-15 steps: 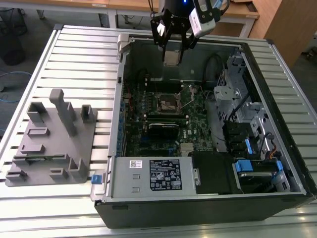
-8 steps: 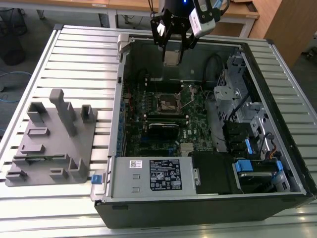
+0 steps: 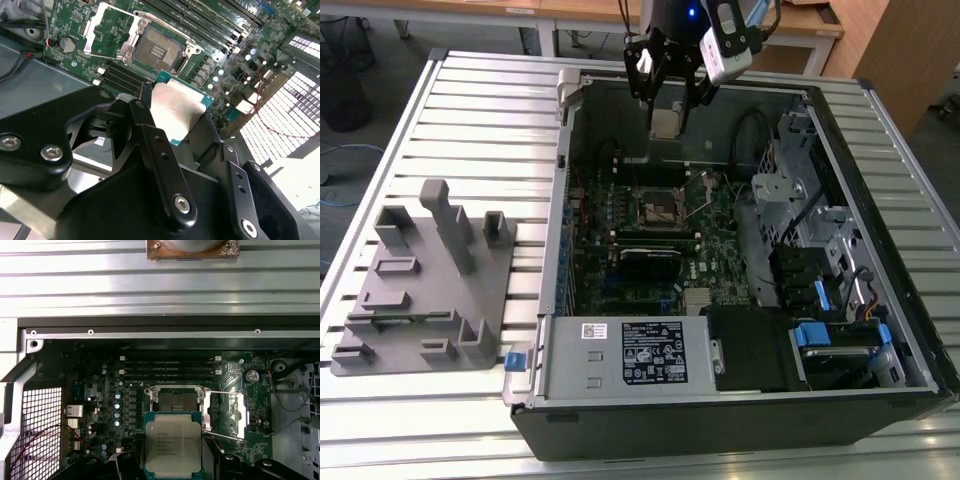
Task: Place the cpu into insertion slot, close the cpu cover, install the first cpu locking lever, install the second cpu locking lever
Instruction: 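Place the cpu into insertion slot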
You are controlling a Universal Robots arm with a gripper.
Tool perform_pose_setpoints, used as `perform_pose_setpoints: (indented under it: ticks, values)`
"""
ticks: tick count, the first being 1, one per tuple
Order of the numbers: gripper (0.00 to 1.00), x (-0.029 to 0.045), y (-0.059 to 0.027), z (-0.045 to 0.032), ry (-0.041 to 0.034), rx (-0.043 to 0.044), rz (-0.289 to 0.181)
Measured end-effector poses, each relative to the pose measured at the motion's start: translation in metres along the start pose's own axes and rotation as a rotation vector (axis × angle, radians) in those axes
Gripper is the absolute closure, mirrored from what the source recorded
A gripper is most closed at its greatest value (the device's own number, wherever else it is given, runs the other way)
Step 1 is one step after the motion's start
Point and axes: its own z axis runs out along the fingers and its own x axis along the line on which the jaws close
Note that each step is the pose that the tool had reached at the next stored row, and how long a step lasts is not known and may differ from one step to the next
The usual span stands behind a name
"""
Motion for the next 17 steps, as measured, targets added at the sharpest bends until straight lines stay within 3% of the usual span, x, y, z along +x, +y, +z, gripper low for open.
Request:
perform_pose_setpoints:
  ticks: [6,11,13,17]
  values:
    - [0.46,-0.0002,-0.0009,0.0099,-0.0001,-0.0001,0.0]
    - [0.46,-0.0002,-0.0011,0.012,0.0,0.0002,0.0]
    - [0.46,-0.0004,-0.0018,0.0199,-0.0001,0.0,0.0]
    - [0.46,-0.0004,-0.0018,0.0208,-0.0003,-0.0005,0.0]
